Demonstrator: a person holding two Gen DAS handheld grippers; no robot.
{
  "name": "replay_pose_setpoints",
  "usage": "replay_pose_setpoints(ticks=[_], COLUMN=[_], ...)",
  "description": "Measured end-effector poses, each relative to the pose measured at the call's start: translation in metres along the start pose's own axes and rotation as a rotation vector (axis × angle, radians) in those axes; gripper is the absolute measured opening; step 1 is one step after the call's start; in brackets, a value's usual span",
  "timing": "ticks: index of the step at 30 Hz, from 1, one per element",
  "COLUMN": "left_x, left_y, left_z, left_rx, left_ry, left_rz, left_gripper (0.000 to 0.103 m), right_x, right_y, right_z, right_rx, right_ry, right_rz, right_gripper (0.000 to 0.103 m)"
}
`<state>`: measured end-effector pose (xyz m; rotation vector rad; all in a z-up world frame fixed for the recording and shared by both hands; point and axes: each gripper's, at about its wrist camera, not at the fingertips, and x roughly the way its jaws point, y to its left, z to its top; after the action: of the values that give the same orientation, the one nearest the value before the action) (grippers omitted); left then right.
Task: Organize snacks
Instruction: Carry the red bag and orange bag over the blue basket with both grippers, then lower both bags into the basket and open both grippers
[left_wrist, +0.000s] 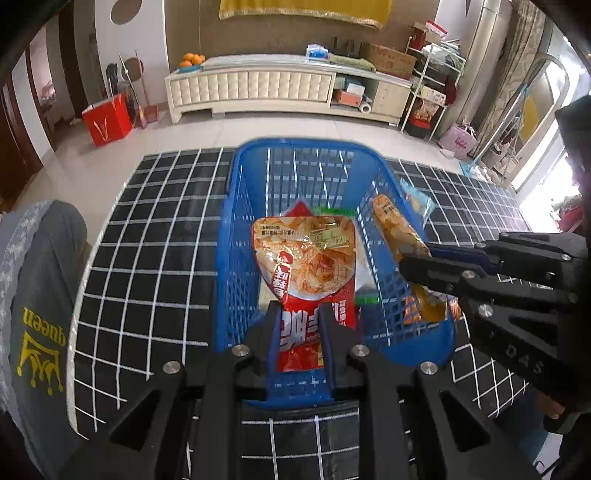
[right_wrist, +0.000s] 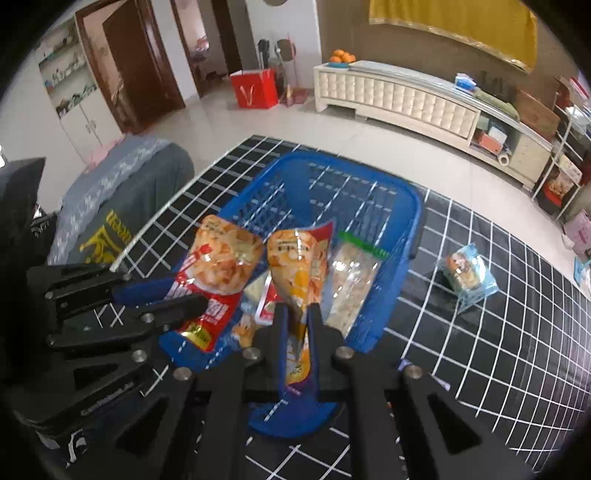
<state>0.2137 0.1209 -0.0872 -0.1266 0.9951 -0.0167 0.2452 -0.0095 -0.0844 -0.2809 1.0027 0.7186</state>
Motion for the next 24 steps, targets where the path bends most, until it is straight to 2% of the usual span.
replay_pose_setpoints(ticks=[7, 20, 22, 24], left_x=[0.009, 0.008, 0.008, 0.007], left_y=[0.001, 0.008, 0.008, 0.006], left_z=[-0.012, -0.014, -0.015, -0.016], left_rx=[-0.005, -0.016, -0.009, 0.009], left_ry=[0.020, 0.021, 0.026, 0.023], left_rz=[-0.033, 0.004, 0.024, 0.036], left_gripper=[0.018, 0.022, 0.026, 0.034], right_x=[0.012, 0.014, 0.012, 0.012], right_y=[0.013, 0.022, 0.023, 0.021], right_z=[-0.012, -0.018, -0.019, -0.018], right_rx=[-0.019, -0.017, -0.016, -0.003], right_ry=[0.057, 0.084, 0.083, 0.091], right_rz=[-0.024, -0.059, -0.063, -0.046], right_gripper=[0.013, 0.014, 0.014, 0.022])
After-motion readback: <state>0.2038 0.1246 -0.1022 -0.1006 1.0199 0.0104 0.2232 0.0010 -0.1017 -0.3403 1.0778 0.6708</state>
